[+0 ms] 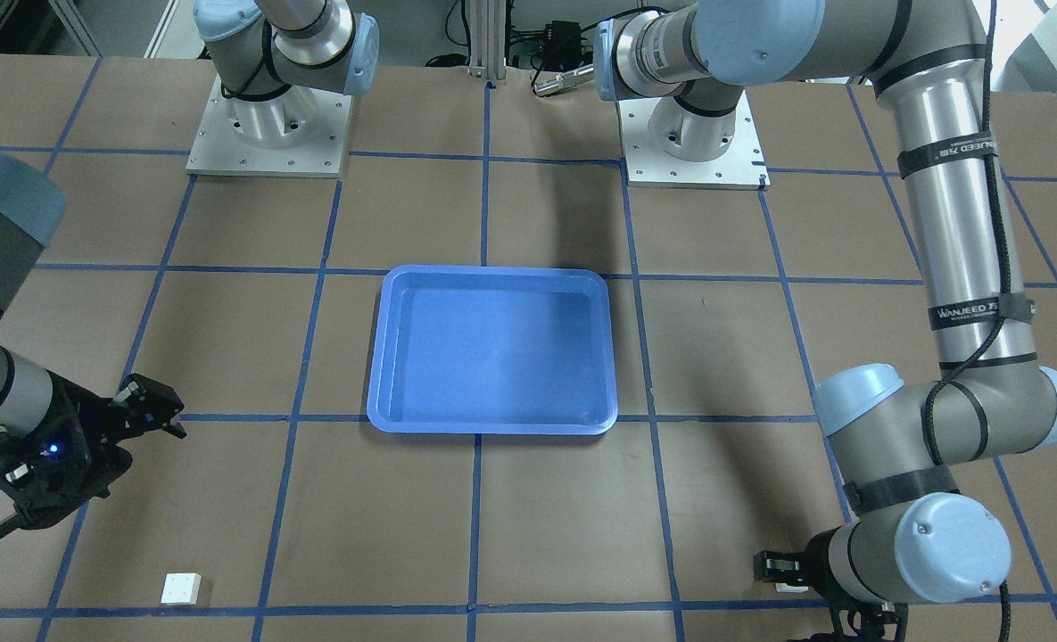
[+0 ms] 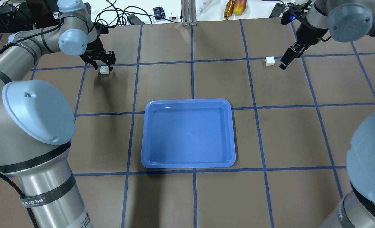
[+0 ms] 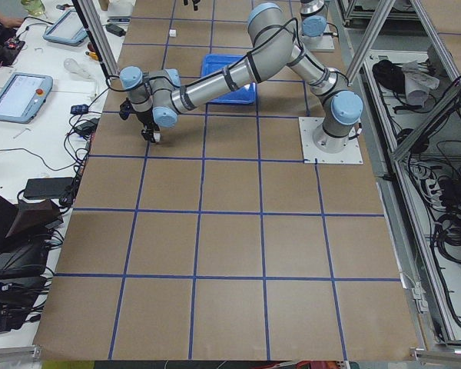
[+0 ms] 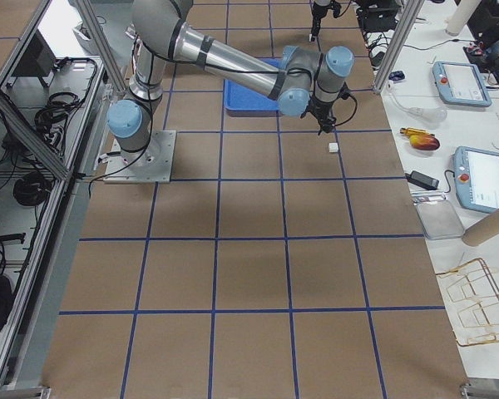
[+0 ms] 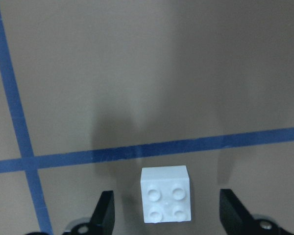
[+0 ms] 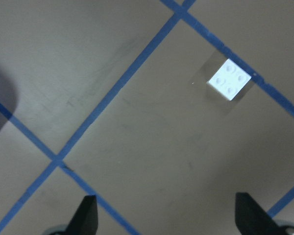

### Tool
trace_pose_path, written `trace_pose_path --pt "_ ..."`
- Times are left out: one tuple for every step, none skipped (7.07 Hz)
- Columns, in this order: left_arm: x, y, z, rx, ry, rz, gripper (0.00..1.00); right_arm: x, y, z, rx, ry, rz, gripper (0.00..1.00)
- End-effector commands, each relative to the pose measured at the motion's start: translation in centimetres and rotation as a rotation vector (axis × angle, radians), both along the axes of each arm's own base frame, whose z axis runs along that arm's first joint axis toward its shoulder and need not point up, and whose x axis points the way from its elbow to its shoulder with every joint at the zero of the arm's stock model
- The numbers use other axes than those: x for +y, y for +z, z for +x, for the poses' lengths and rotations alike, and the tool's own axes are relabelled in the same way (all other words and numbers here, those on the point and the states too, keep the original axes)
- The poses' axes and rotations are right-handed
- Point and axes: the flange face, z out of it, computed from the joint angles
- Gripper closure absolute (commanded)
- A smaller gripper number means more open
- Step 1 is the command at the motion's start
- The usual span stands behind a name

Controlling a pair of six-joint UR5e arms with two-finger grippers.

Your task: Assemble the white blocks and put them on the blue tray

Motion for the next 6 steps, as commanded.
trace_pose_path --pt "0.3 -0.4 -0.1 0.003 0.000 0.010 0.53 -3.3 -2.6 -1.0 -0.004 0.308 -0.183 0.00" --pt "0.4 -0.3 -0.1 0.006 -0.015 0.011 0.68 -4.3 -2.6 -1.1 -0.096 0.371 -0.254 0.00" --pt "0.4 0.2 -0.1 0.012 -0.036 0.006 0.83 -5.4 -5.5 -2.1 -0.205 0.370 -0.272 0.00" --pt "0.6 1.3 -0.4 0.020 -0.027 0.001 0.84 -6.5 -6.5 -2.1 -0.313 0.404 -0.329 0.00" --pt "1.7 2.3 -2.2 0.133 -0.009 0.049 0.84 -7.0 -7.0 -2.2 -0.312 0.484 -0.360 0.00" --pt "3.8 5.5 -5.3 0.184 -0.016 0.091 0.84 -7.5 -9.2 -2.4 -0.323 0.588 -0.380 0.00"
